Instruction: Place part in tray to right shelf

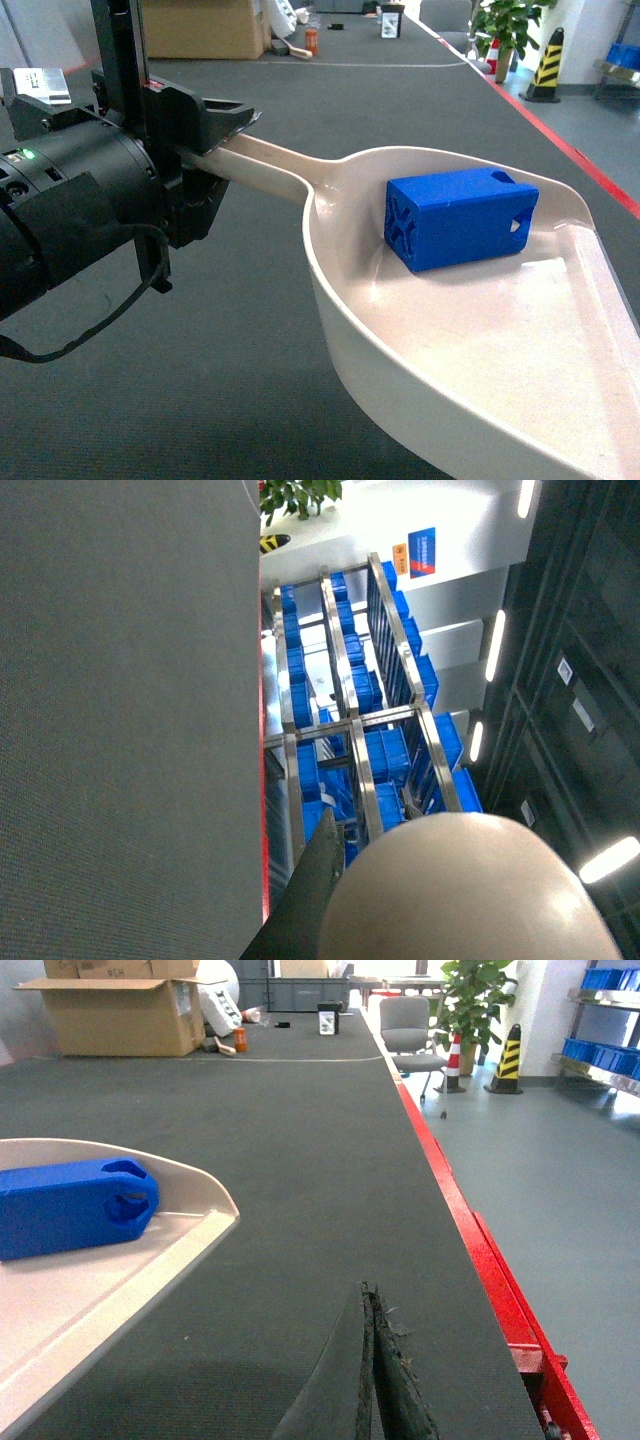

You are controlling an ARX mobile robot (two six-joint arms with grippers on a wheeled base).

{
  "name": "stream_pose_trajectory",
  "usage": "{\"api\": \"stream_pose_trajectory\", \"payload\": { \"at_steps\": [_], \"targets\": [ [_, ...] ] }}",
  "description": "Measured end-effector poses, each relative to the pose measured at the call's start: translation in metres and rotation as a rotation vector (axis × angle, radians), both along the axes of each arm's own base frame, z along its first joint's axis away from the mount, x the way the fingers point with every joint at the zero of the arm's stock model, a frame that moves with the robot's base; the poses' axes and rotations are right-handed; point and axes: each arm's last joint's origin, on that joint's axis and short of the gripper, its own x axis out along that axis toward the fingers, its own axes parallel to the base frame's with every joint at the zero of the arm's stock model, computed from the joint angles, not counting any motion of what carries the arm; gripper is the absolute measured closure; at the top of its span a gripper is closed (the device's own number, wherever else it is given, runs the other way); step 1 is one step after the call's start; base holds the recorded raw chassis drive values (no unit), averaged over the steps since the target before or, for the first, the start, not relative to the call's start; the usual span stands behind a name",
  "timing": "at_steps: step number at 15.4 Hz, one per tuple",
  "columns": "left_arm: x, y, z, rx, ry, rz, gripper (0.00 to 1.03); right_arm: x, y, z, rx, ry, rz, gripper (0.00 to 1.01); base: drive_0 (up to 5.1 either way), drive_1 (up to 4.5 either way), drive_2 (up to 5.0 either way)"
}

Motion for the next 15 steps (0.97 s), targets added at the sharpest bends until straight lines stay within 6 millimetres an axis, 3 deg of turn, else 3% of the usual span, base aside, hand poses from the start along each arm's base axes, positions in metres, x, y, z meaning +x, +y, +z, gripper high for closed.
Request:
{"api": "stream_pose_trajectory", "payload": {
  "at_steps": [4,7,13,14,15],
  "targets": [
    [0.0,0.0,0.0,0.0,0.0,0.0,0.9,0.0,0.0,0.0,0.0,0.0,0.0,0.99,0.0,0.0,0.0],
    [0.0,0.0,0.0,0.0,0.0,0.0,0.9,0.0,0.0,0.0,0.0,0.0,0.0,0.72,0.0,0.0,0.0],
    [0.0005,0.0014,0.0,0.0,0.0,0.007,0.9,0.0,0.0,0.0,0.0,0.0,0.001,0.11,4.8,-2.54,-2.5],
    [0.0005,0.0012,0.0001,0.0,-0.001,0.006,0.9,0.0,0.0,-0.0001,0.0,0.001,0.0,0.03,4.8,-2.64,-2.6],
    [0.0001,0.0003,0.0,0.0,0.0,0.0,0.9,0.0,0.0,0.0,0.0,0.0,0.0,0.03,4.9,-2.54,-2.5]
  ]
}}
